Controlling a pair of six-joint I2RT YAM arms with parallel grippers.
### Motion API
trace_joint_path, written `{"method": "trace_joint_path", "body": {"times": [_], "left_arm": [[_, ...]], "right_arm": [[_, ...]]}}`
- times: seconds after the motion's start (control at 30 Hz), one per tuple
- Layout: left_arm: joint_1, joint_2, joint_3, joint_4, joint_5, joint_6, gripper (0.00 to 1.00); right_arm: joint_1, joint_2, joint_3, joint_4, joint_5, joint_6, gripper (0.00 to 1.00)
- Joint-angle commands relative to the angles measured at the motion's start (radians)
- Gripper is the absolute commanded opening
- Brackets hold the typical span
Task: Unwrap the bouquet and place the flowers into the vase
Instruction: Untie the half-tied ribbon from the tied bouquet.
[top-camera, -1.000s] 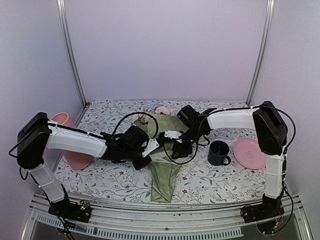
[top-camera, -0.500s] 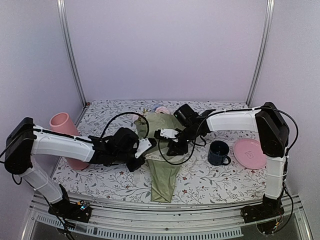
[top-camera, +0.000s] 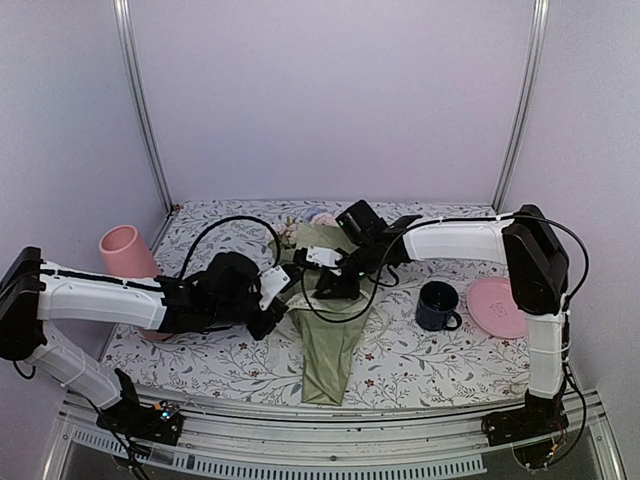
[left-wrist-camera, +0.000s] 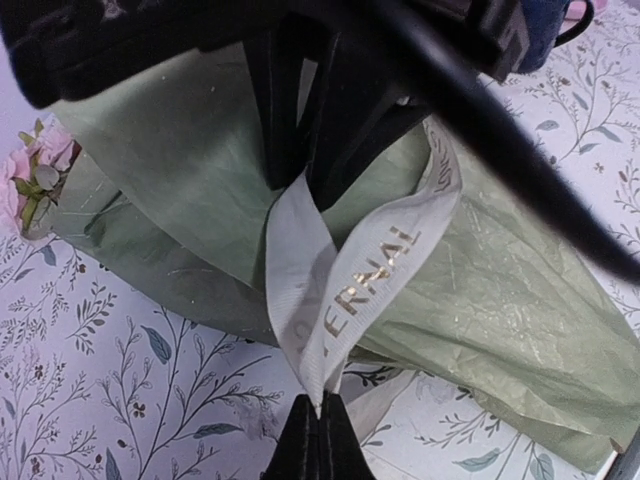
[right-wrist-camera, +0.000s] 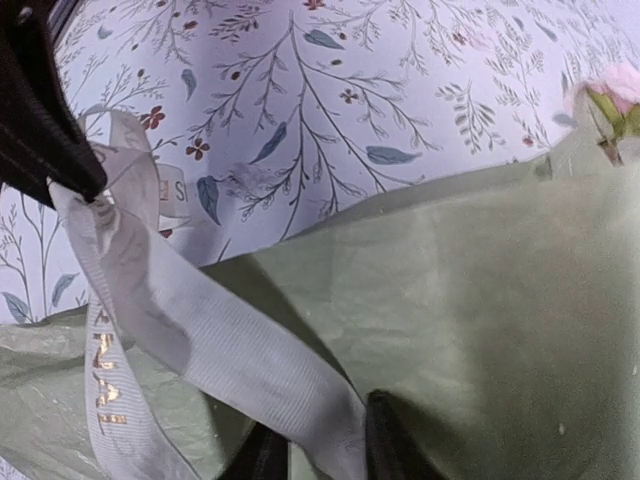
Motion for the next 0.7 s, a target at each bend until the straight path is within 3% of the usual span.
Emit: {"method": "trace_joint_path", "body": {"times": [0.0, 0.07, 0.3, 0.67], "left_arm": [[-0.009, -0.008, -0.014, 0.037, -0.003, -0.034, 0.02], [-0.009, -0.01, -0.014, 0.026, -0.009, -0.043, 0.05], [-0.006, -0.001, -0.022, -0.001, -0.055, -0.082, 0.04], [0.031, 0.045, 0.025, -0.076, -0.147, -0.195, 0.0]], "right_arm": [[0.009, 0.032, 0.051, 0.031, 0.011, 0.054, 0.1], [0.006, 0.013, 0.035, 0.043, 0.029, 0.056, 0.0], [-0.071, -0.12, -0.061, 0.057, 0.039, 0.069, 0.0], [-0.297, -0.247, -0.166, 0.033, 0.002, 0.155, 0.0]]}}
